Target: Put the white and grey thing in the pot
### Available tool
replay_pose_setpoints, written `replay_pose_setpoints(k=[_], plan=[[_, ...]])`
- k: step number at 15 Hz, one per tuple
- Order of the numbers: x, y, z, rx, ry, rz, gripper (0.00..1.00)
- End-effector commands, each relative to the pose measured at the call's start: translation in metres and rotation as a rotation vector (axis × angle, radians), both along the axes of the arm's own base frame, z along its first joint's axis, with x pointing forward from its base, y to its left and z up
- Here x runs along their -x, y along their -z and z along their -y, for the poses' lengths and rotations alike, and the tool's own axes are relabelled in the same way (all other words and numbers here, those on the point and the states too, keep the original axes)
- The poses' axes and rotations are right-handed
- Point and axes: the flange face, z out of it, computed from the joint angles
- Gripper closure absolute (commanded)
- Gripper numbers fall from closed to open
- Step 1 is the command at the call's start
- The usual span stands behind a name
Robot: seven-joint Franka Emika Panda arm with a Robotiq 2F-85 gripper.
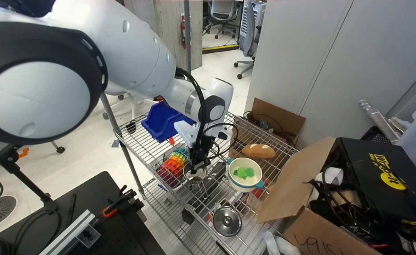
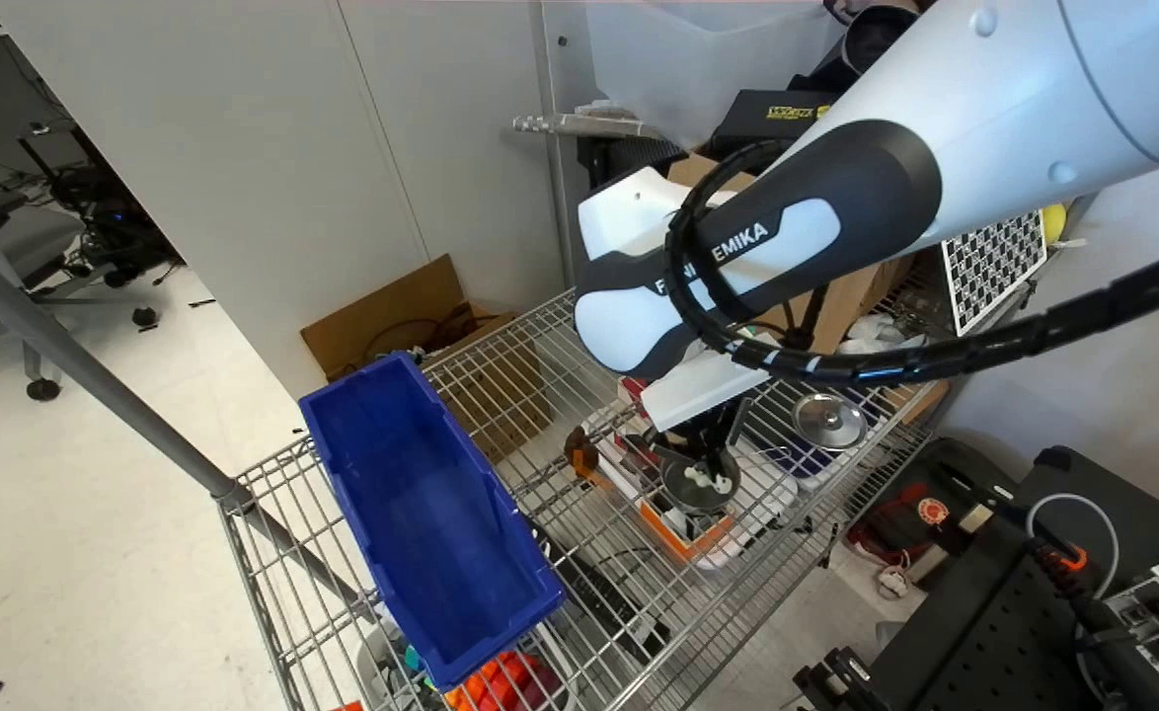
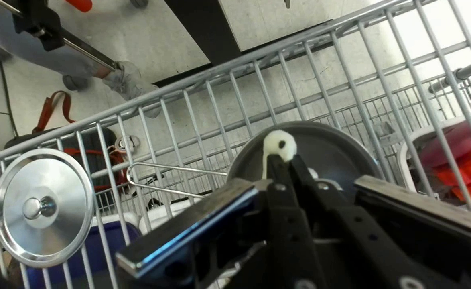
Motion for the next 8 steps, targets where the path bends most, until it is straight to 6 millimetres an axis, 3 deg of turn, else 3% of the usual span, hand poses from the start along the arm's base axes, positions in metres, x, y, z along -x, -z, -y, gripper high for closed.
replay_pose_setpoints(k=[1,2,4,8], plan=[[0.000,-0.001,-0.012,0.000,-0.049,0.032,0.91],[0.000,-0.002,-0.014,0.001,-0.053,0.039,0.68],[-0.002,-0.006,-0.015,0.007,-0.058,0.052,0.64],[0.001,-0.027,-0.018,-0.022,-0.060,0.054,0.34]])
